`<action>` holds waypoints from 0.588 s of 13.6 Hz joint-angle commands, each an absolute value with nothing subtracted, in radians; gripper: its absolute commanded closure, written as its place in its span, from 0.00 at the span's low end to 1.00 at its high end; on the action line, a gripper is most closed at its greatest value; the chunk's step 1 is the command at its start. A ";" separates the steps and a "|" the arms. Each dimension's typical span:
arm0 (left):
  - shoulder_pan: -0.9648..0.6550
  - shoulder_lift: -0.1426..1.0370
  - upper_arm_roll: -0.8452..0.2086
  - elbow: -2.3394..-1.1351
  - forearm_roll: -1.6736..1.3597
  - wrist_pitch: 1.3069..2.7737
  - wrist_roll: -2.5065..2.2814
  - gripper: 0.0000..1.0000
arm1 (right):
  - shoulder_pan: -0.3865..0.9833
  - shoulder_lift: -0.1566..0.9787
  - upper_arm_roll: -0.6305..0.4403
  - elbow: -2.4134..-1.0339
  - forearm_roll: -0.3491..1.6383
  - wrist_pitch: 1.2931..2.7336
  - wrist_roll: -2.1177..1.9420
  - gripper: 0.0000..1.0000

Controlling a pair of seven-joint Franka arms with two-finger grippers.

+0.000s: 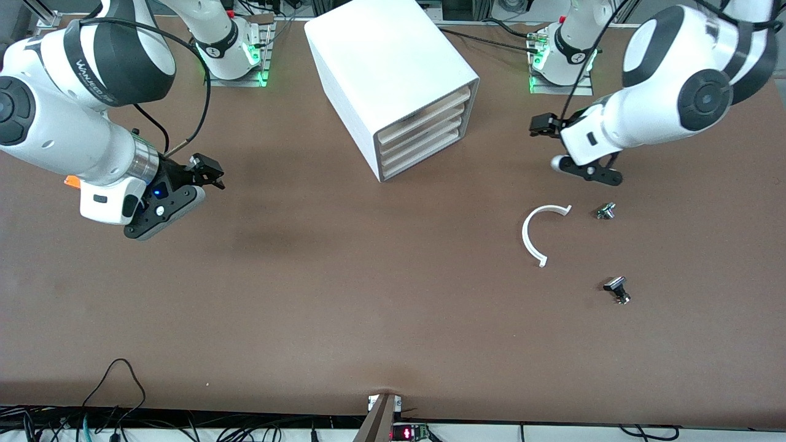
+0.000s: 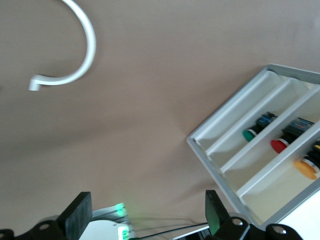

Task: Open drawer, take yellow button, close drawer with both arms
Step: 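Move the left gripper and the right gripper toward the white cabinet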

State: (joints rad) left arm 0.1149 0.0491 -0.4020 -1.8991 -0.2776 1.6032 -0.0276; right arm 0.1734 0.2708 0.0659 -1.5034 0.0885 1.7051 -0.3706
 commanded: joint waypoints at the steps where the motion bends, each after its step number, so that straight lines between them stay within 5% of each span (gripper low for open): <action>1: 0.117 0.041 -0.451 -2.008 -0.359 1.715 -0.003 0.00 | 0.179 0.284 0.060 -1.477 0.107 1.718 -0.399 0.00; 8: 0.117 0.142 -0.489 -2.075 -0.566 1.796 0.106 0.00 | 0.224 0.284 0.064 -1.476 0.109 1.741 -0.403 0.00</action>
State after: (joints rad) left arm 0.1119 0.1134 -0.4858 -2.0644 -0.4887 1.7811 0.0388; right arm 0.2079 0.2714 0.0663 -1.5024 0.0888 1.7290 -0.3835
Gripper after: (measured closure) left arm 0.000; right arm 0.000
